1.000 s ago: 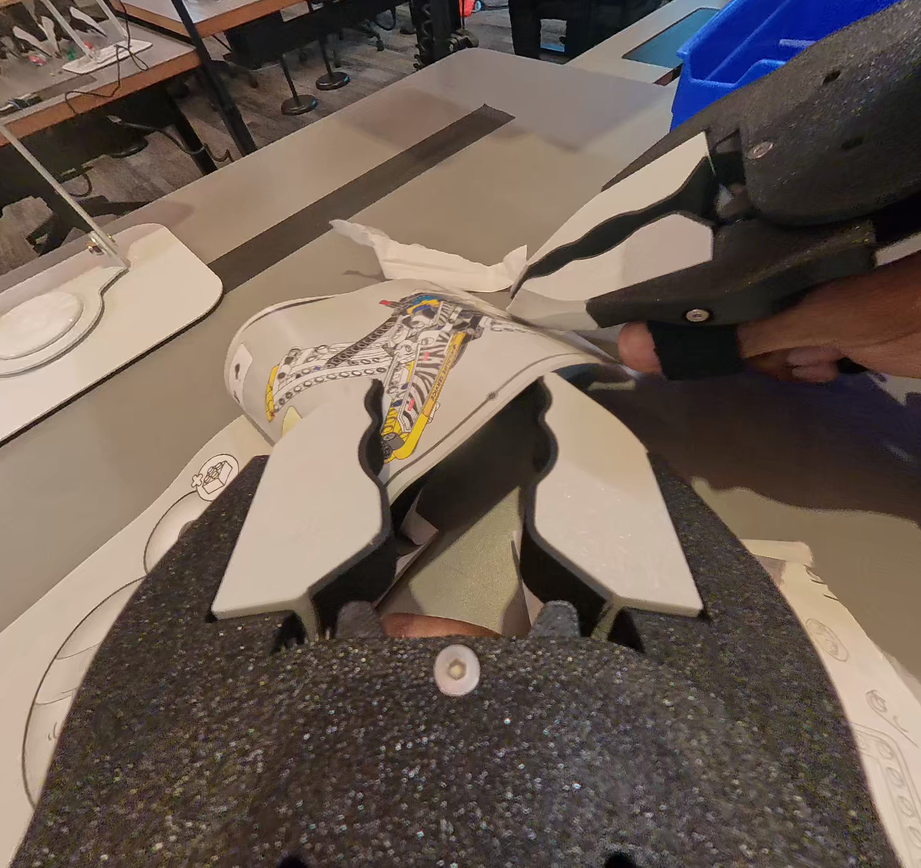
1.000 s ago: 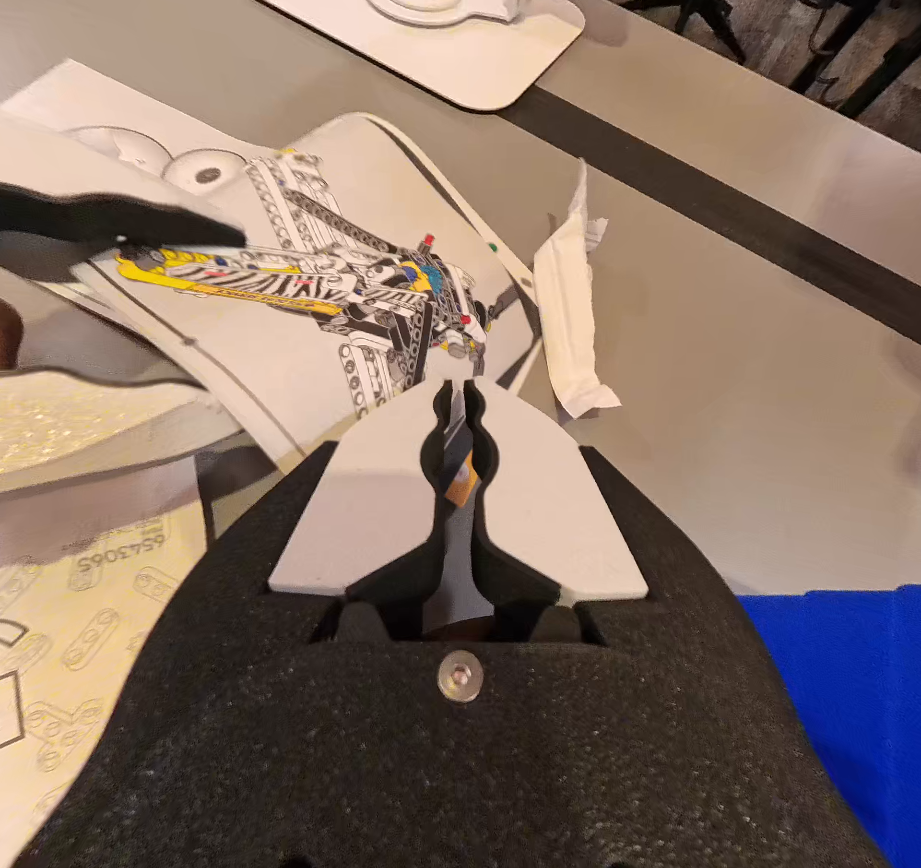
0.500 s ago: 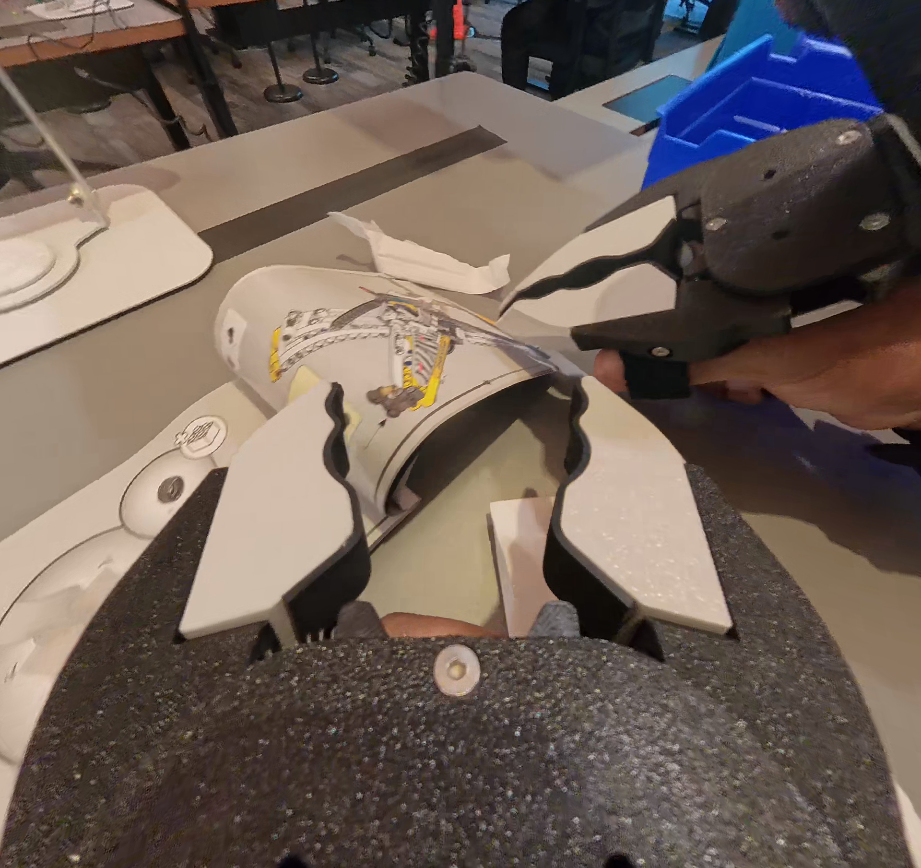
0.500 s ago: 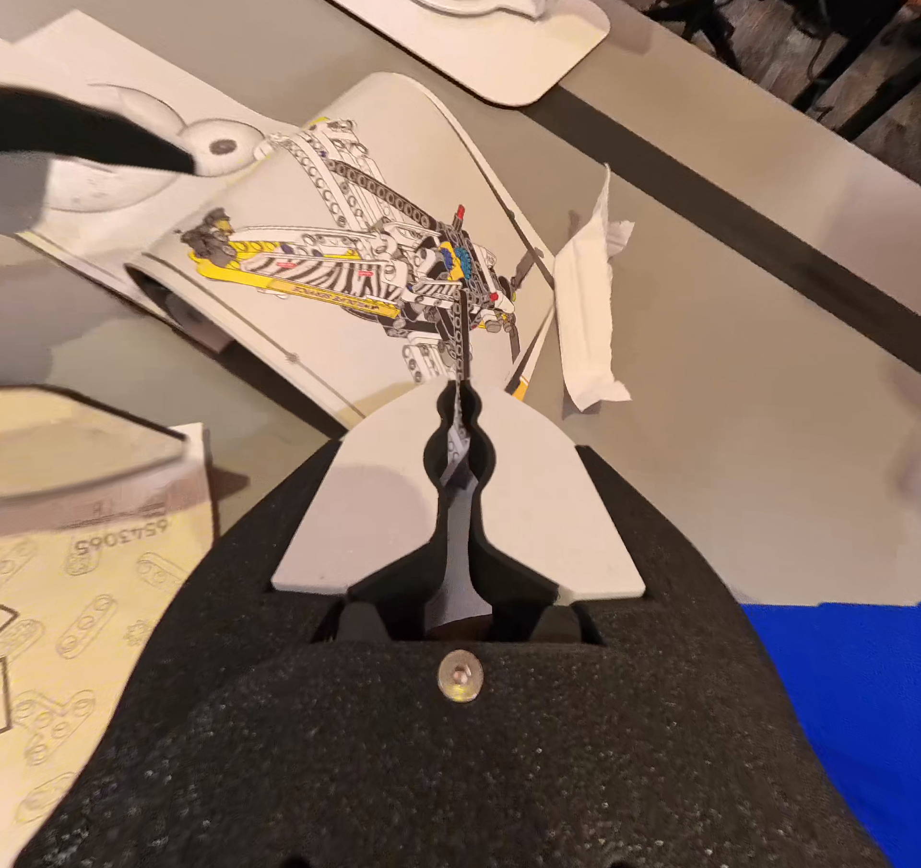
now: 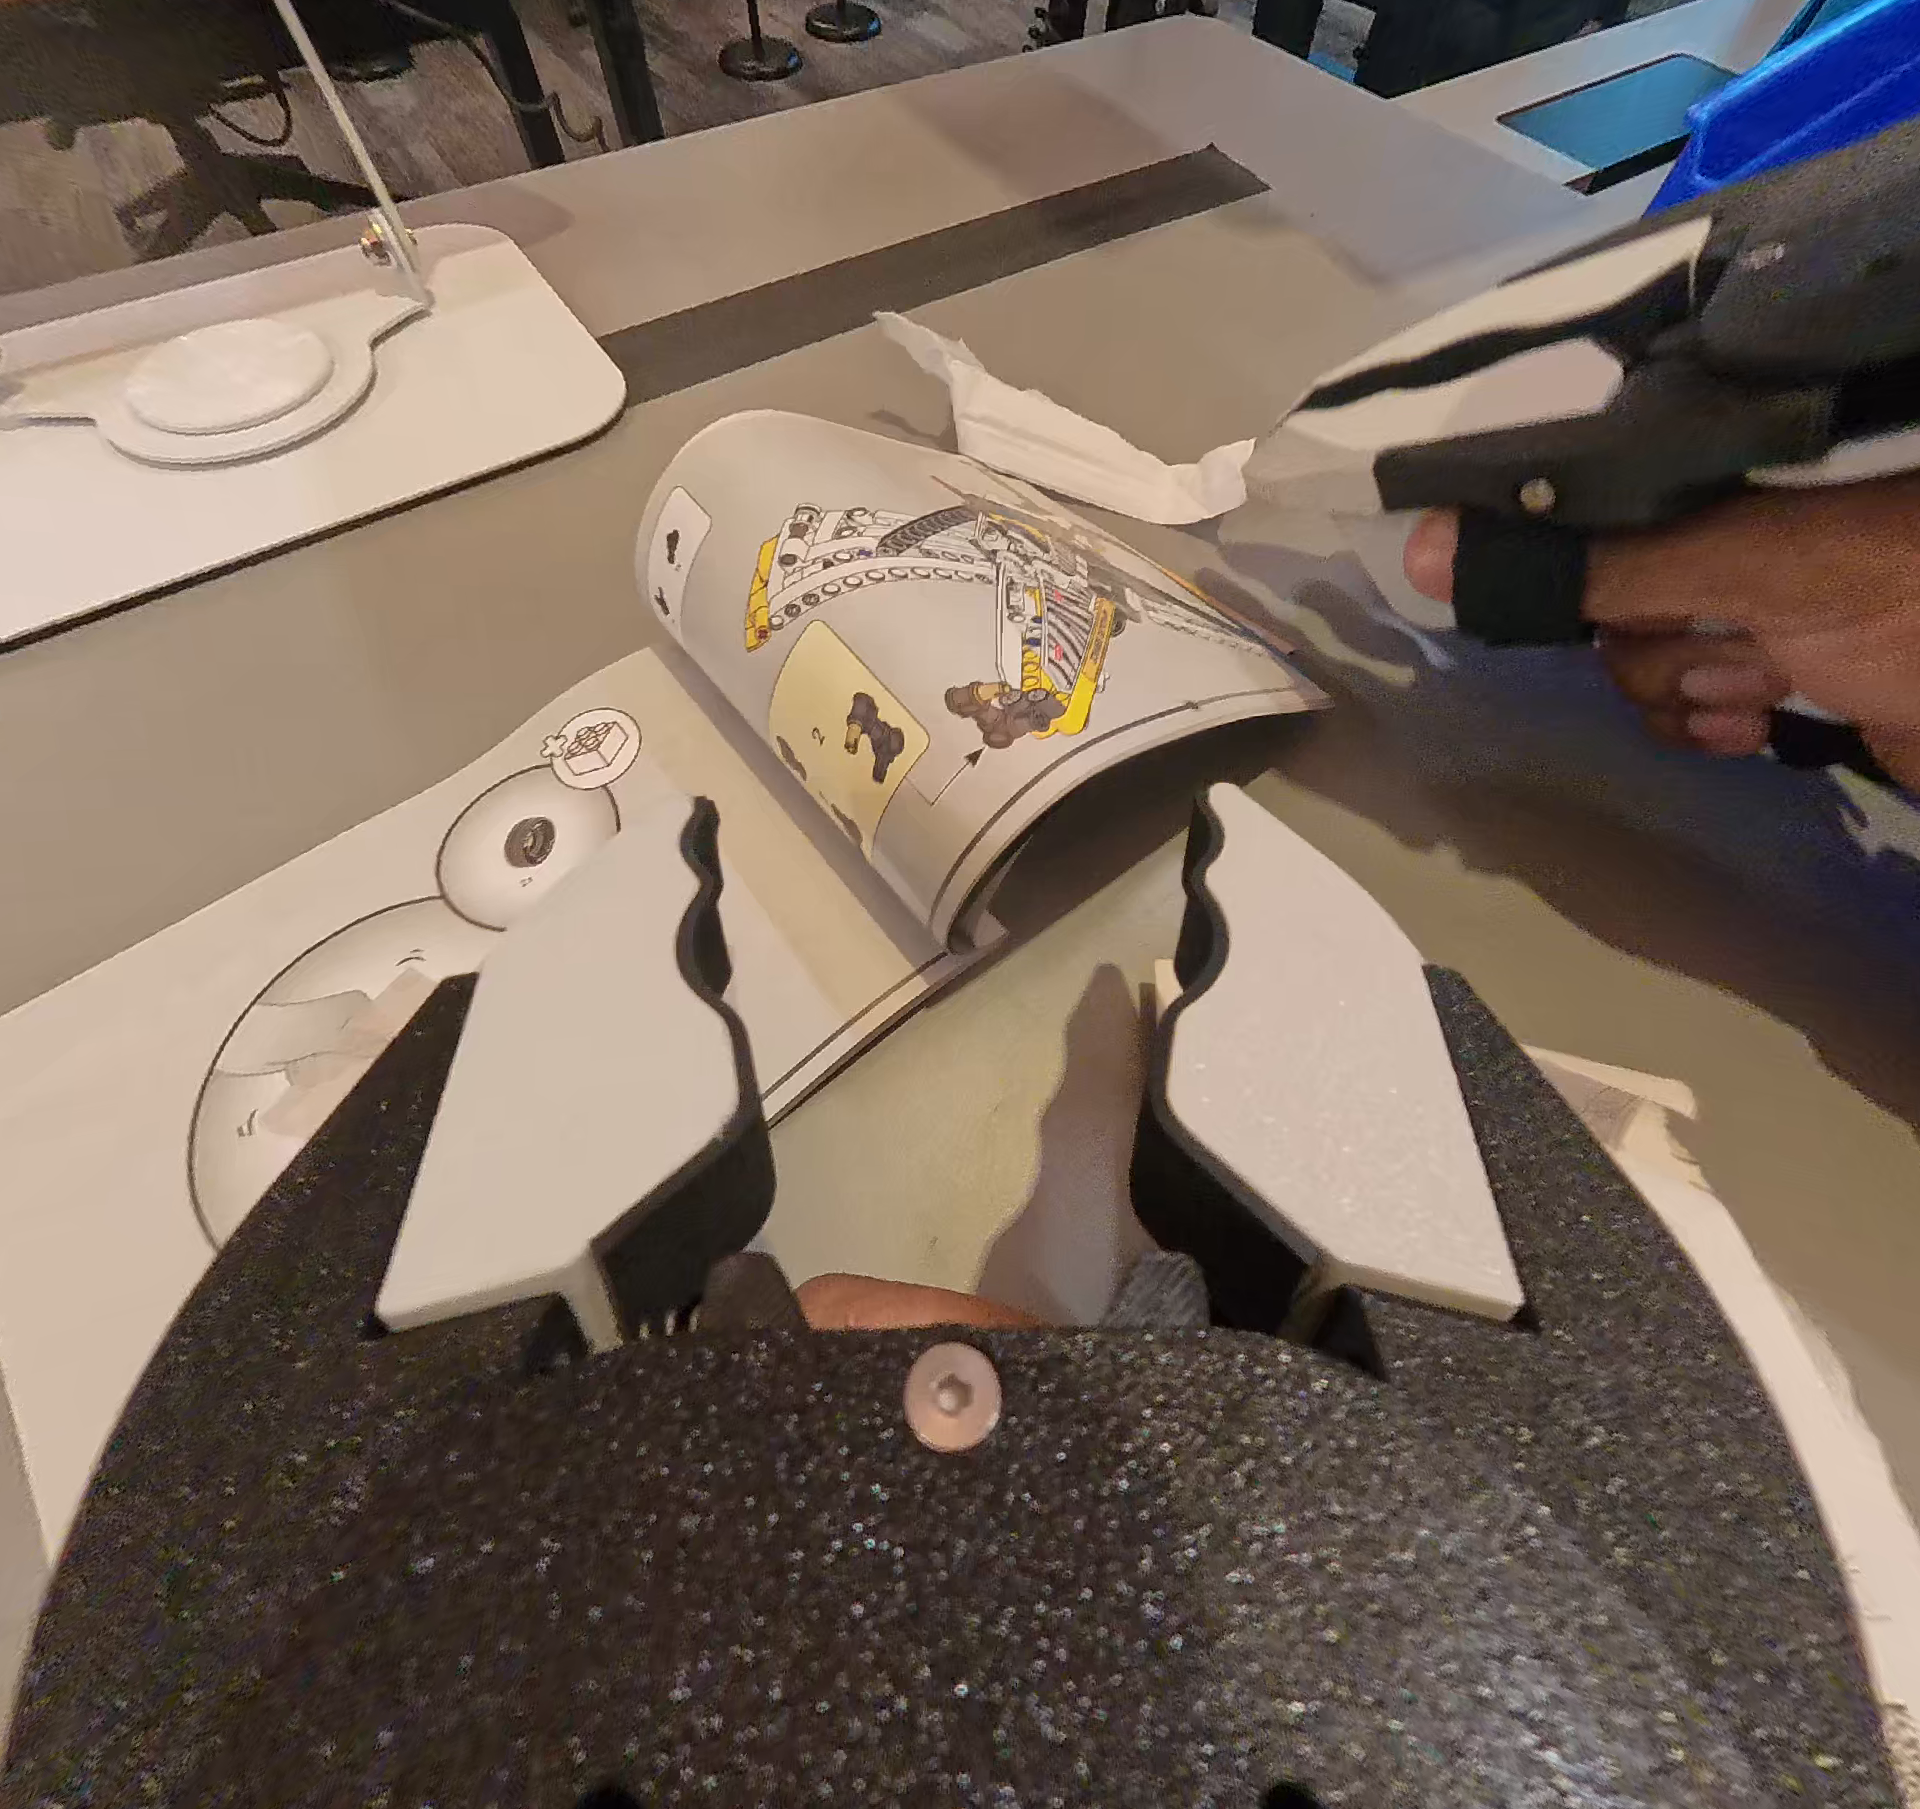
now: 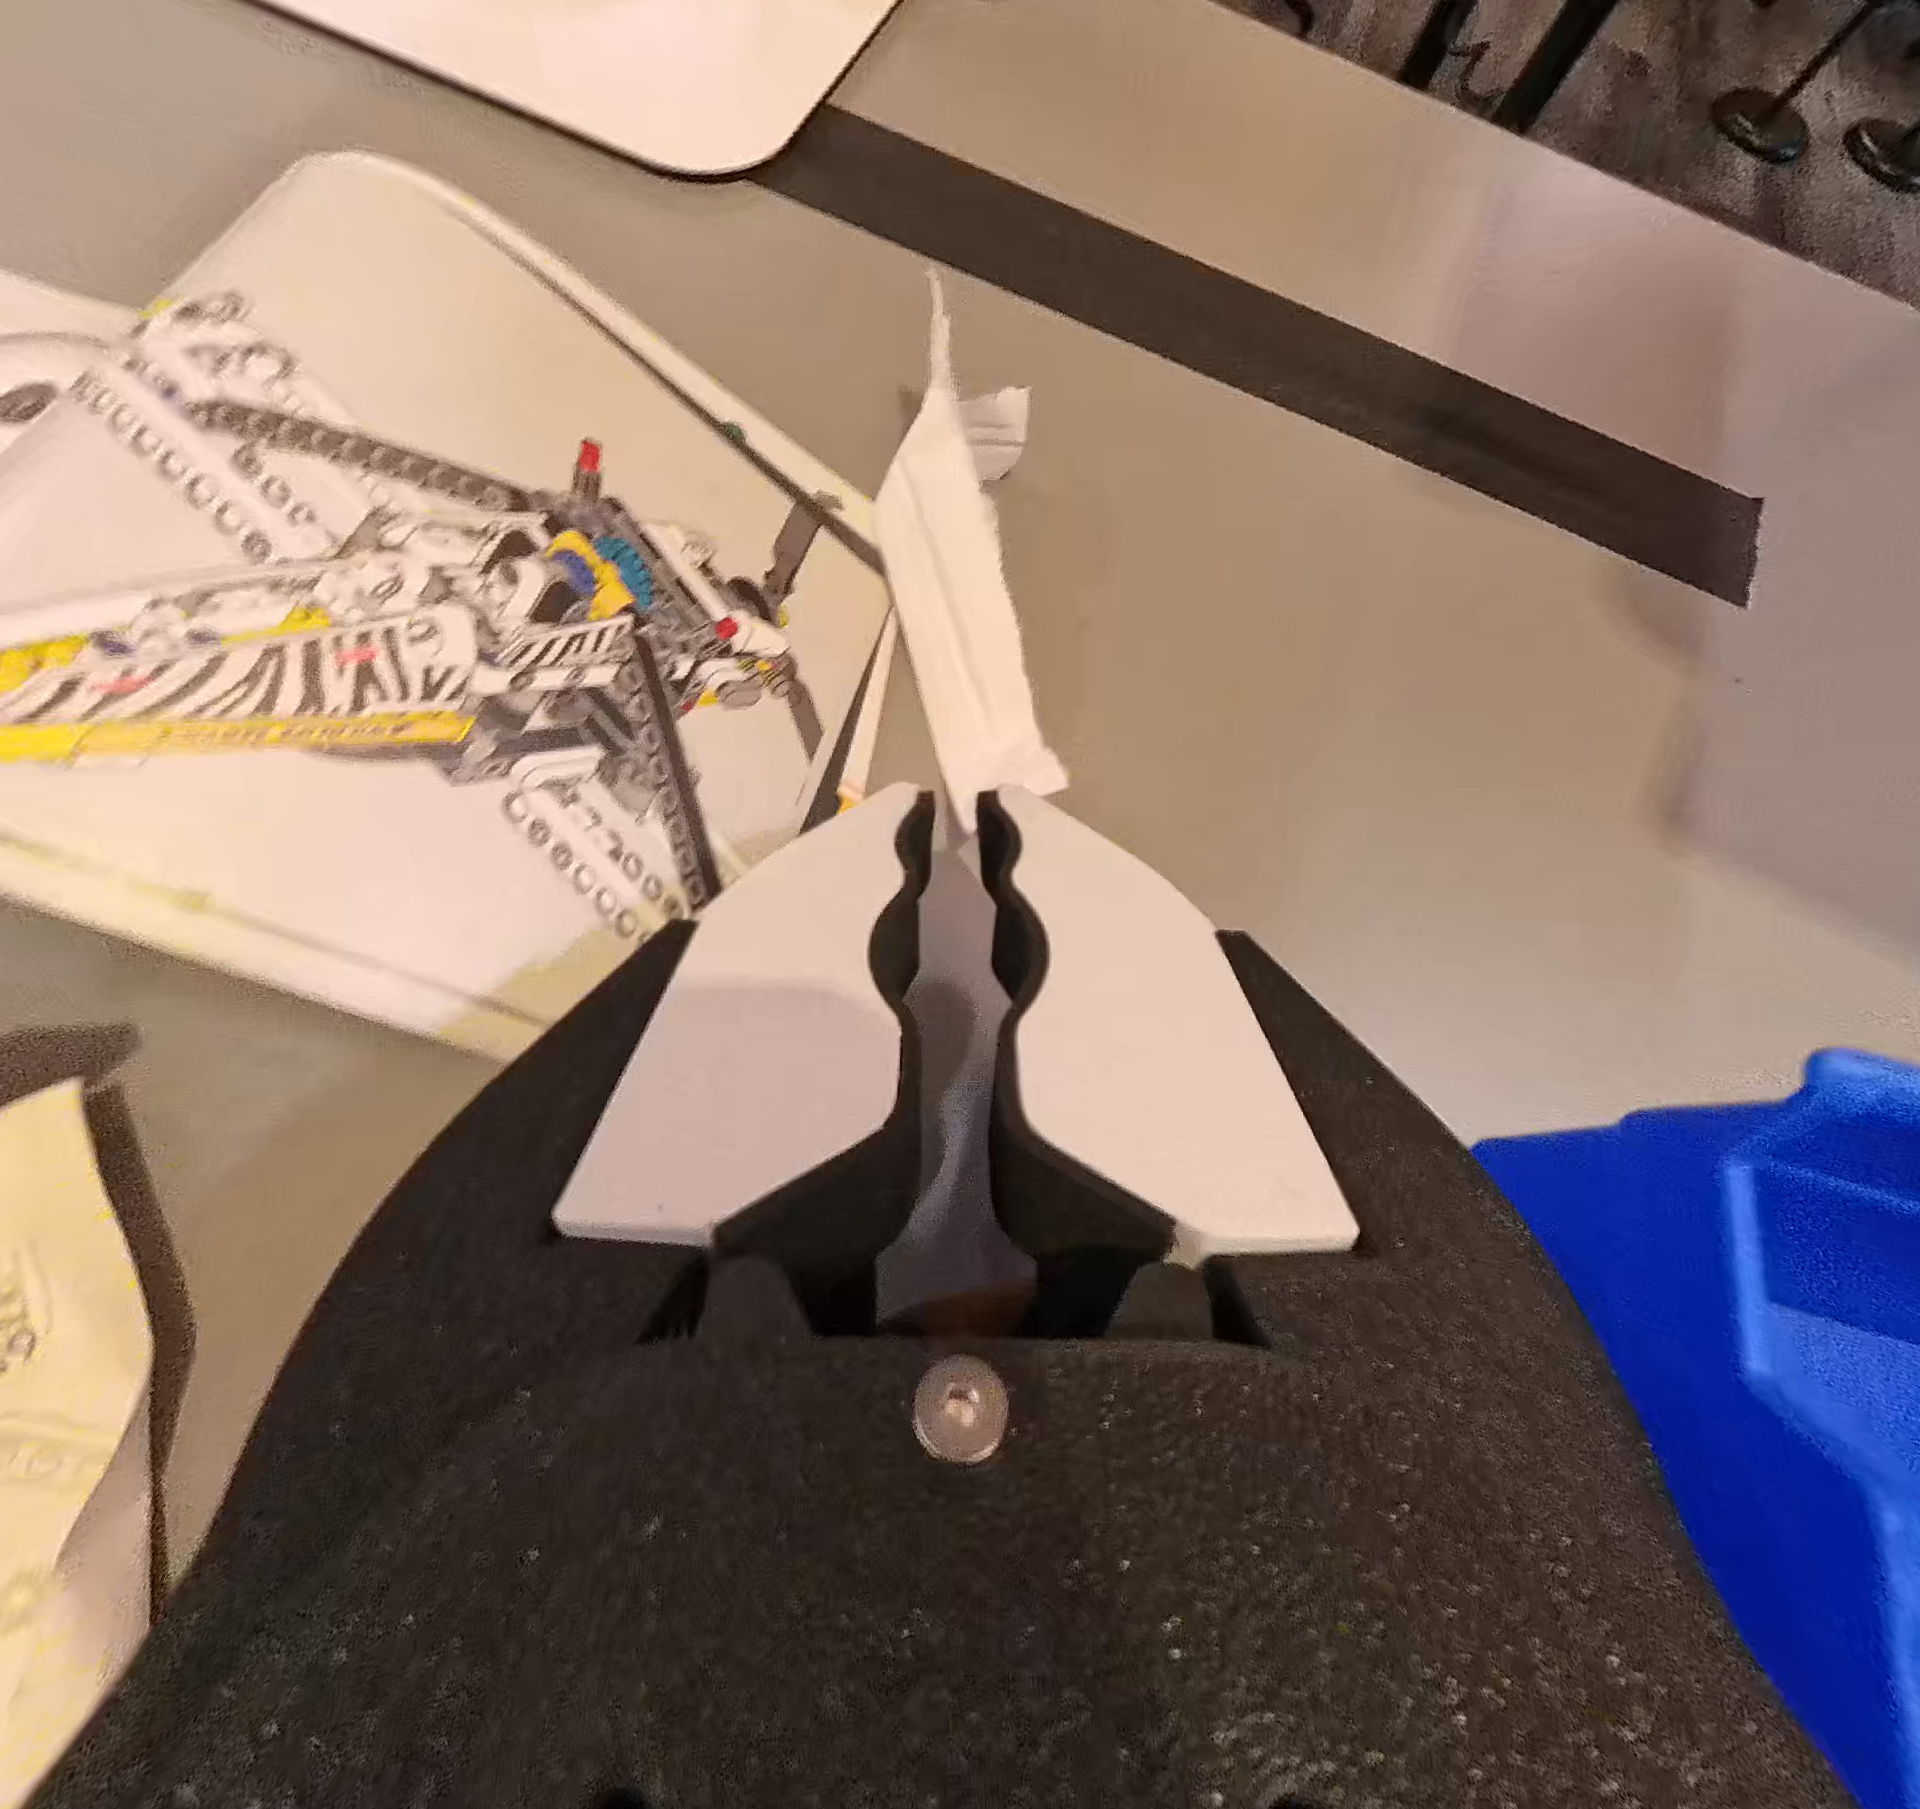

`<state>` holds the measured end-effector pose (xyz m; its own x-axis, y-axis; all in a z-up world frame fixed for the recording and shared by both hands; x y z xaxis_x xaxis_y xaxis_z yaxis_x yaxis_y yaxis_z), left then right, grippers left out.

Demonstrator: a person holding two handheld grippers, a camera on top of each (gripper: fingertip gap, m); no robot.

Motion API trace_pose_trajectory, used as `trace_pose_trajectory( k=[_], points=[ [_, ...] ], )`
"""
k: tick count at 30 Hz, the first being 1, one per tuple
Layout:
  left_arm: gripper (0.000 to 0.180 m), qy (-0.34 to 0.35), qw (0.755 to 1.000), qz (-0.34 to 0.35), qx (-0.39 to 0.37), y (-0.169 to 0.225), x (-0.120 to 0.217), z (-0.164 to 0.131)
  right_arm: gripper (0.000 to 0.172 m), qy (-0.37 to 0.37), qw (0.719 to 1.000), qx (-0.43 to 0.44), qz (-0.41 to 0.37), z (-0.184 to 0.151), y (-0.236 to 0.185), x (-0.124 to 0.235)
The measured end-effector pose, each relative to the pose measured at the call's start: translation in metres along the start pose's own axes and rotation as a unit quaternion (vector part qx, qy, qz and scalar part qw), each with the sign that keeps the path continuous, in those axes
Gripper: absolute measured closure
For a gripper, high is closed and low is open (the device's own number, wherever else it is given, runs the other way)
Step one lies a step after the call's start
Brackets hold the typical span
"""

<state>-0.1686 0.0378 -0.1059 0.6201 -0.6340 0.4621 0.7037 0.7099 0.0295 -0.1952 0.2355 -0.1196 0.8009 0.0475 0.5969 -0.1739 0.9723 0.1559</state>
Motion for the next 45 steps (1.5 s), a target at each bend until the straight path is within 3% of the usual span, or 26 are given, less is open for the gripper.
trace_pose_trajectory(
  k=[5, 9, 20, 28, 32, 36, 39, 45],
  points=[
    [0.094, -0.005, 1.0, 0.006, -0.008, -0.005, 0.002, -0.011, 0.148, -0.051, 0.999, -0.008, -0.006, 0.01, 0.01, -0.025],
    [0.095, -0.011, 1.0, 0.01, -0.006, -0.011, 0.006, -0.016, 0.145, -0.101, 0.994, 0.022, -0.02, 0.015, 0.012, -0.053],
    [0.098, 0.003, 0.999, 0.001, 0.037, -0.017, 0.017, -0.022, 0.144, -0.105, 0.989, 0.045, -0.09, 0.038, 0.034, -0.089],
    [0.098, 0.002, 0.997, -0.021, 0.068, -0.017, 0.018, -0.026, 0.14, -0.021, 0.997, 0.045, -0.062, 0.053, 0.017, -0.054],
    [0.098, 0.0, 0.997, -0.029, 0.067, -0.018, 0.021, -0.028, 0.139, 0.06, 0.994, 0.072, 0.056, 0.07, -0.024, -0.019],
    [0.098, -0.002, 0.998, -0.026, 0.063, -0.021, 0.023, -0.029, 0.138, 0.098, 0.976, 0.069, 0.181, 0.063, -0.067, 0.013],
    [0.099, -0.003, 0.998, -0.028, 0.061, -0.02, 0.023, -0.029, 0.137, 0.109, 0.971, 0.113, 0.182, 0.048, -0.085, 0.024],
    [0.099, -0.003, 0.999, -0.021, 0.047, -0.018, 0.023, -0.029, 0.142, 0.045, 0.98, 0.158, 0.11, 0.008, -0.079, 0.007]
  ],
)
Point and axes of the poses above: each gripper's, where its closed fingertips meet, x back along the fingers, z out of its top, y = z × x across the jaws, the point moved 7 cm from there along x, back along the fingers, and after that the axes turned 1 degree about -z, right-handed, at the moved point
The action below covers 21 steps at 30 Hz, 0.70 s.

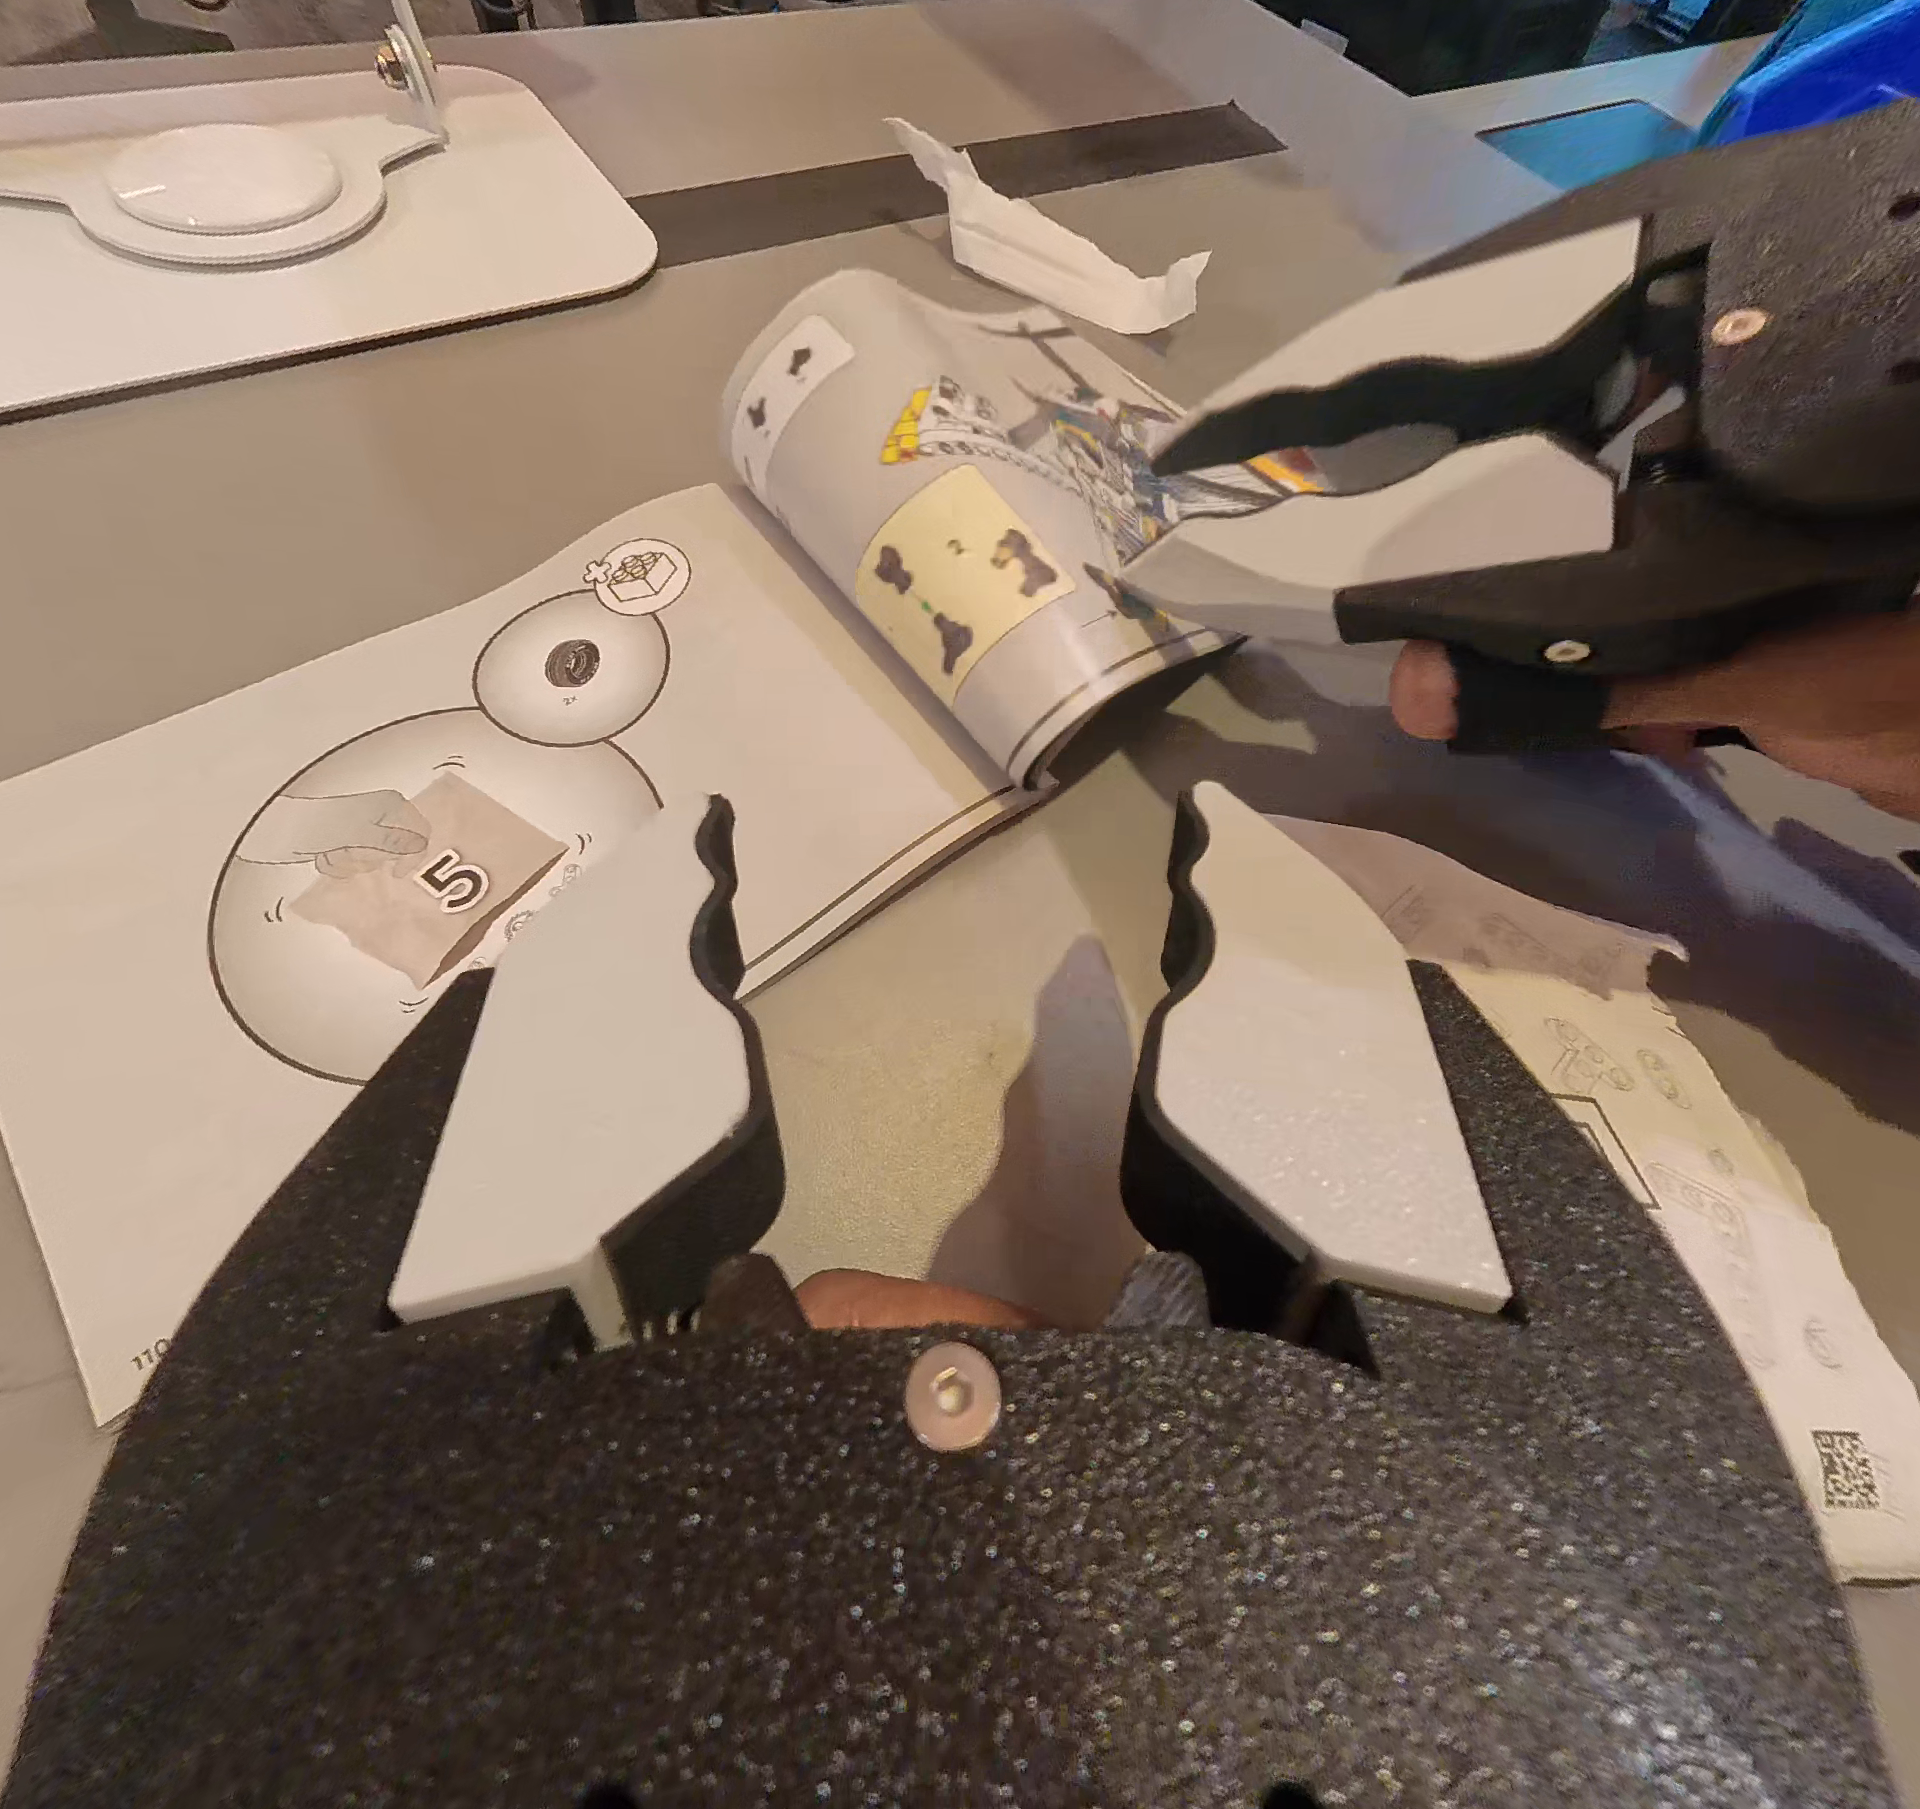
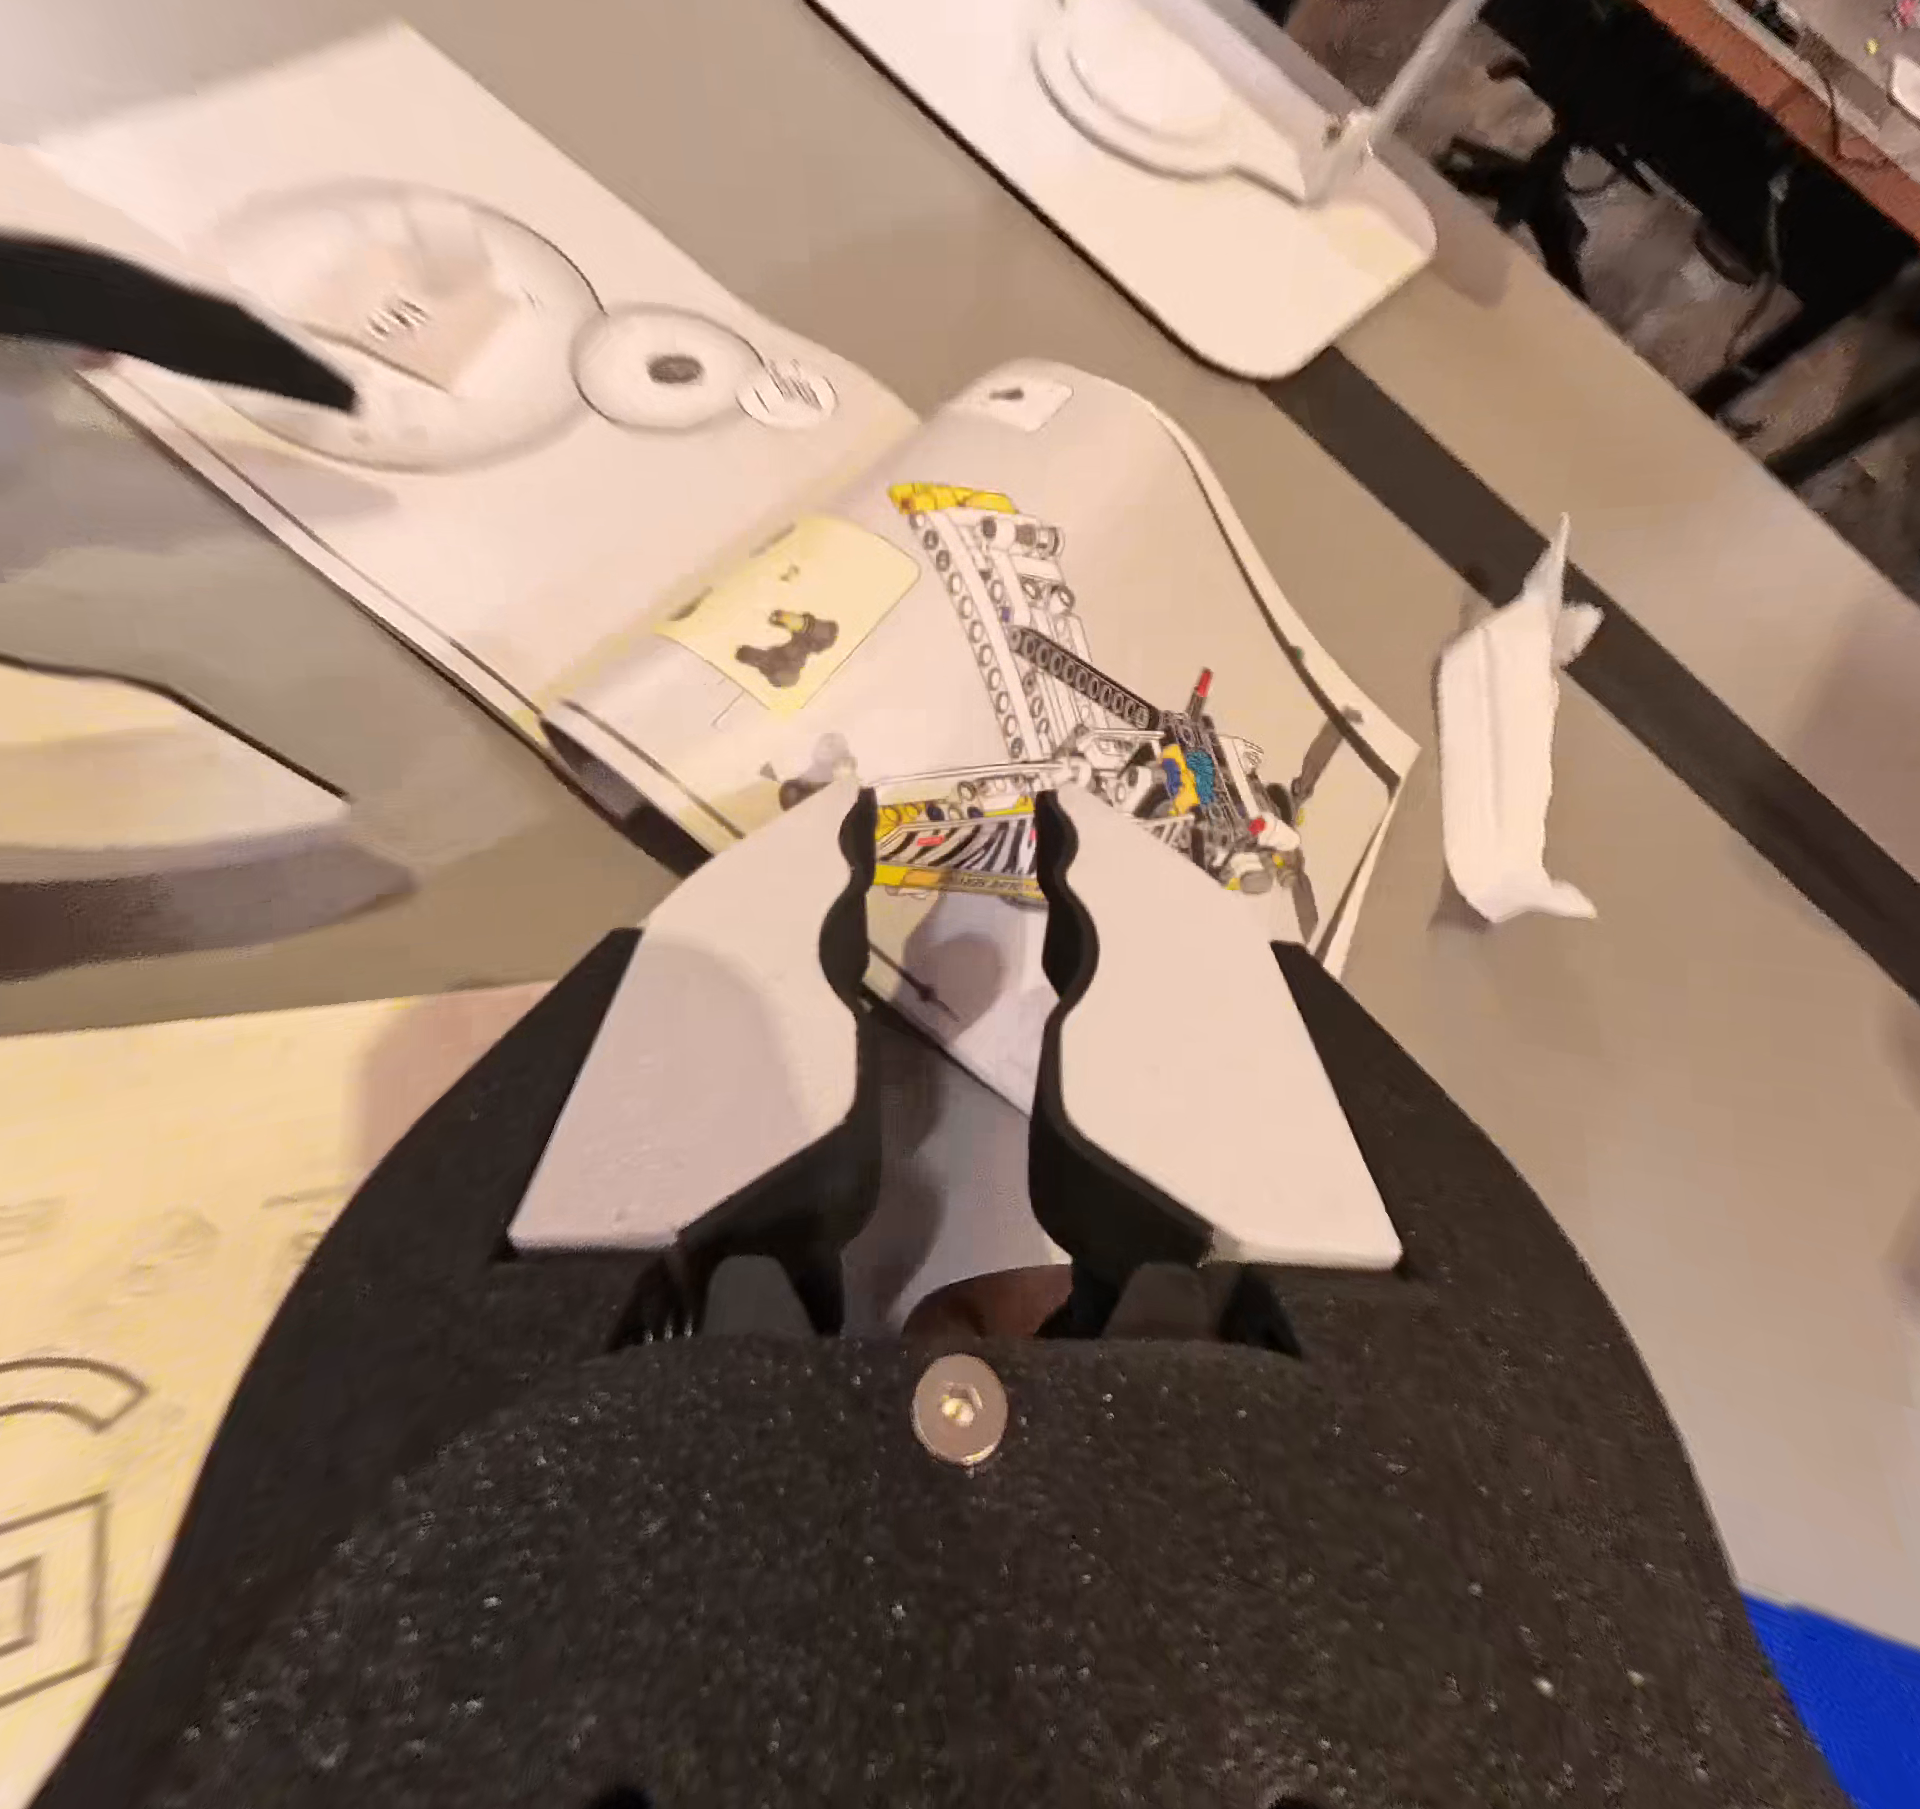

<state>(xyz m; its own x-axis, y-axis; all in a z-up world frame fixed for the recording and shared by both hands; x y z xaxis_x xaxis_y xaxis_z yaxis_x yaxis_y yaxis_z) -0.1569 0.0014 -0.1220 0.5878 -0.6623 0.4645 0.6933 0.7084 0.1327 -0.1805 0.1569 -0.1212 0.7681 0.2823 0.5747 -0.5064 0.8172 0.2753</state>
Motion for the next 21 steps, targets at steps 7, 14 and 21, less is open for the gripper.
trace_pose_trajectory(
  k=[7, 14, 21],
  points=[
    [0.1, -0.005, 1.0, 0.002, 0.006, -0.004, -0.001, 0.0, 0.141, -0.022, 0.999, -0.022, -0.018, -0.022, 0.009, 0.002],
    [0.101, -0.007, 1.0, 0.0, 0.003, -0.003, -0.002, -0.001, 0.142, -0.028, 0.999, -0.007, -0.023, -0.023, 0.006, 0.001],
    [0.101, -0.006, 1.0, -0.002, -0.003, -0.001, -0.001, -0.001, 0.142, -0.027, 0.999, -0.017, -0.023, -0.023, 0.008, 0.001]
  ],
)
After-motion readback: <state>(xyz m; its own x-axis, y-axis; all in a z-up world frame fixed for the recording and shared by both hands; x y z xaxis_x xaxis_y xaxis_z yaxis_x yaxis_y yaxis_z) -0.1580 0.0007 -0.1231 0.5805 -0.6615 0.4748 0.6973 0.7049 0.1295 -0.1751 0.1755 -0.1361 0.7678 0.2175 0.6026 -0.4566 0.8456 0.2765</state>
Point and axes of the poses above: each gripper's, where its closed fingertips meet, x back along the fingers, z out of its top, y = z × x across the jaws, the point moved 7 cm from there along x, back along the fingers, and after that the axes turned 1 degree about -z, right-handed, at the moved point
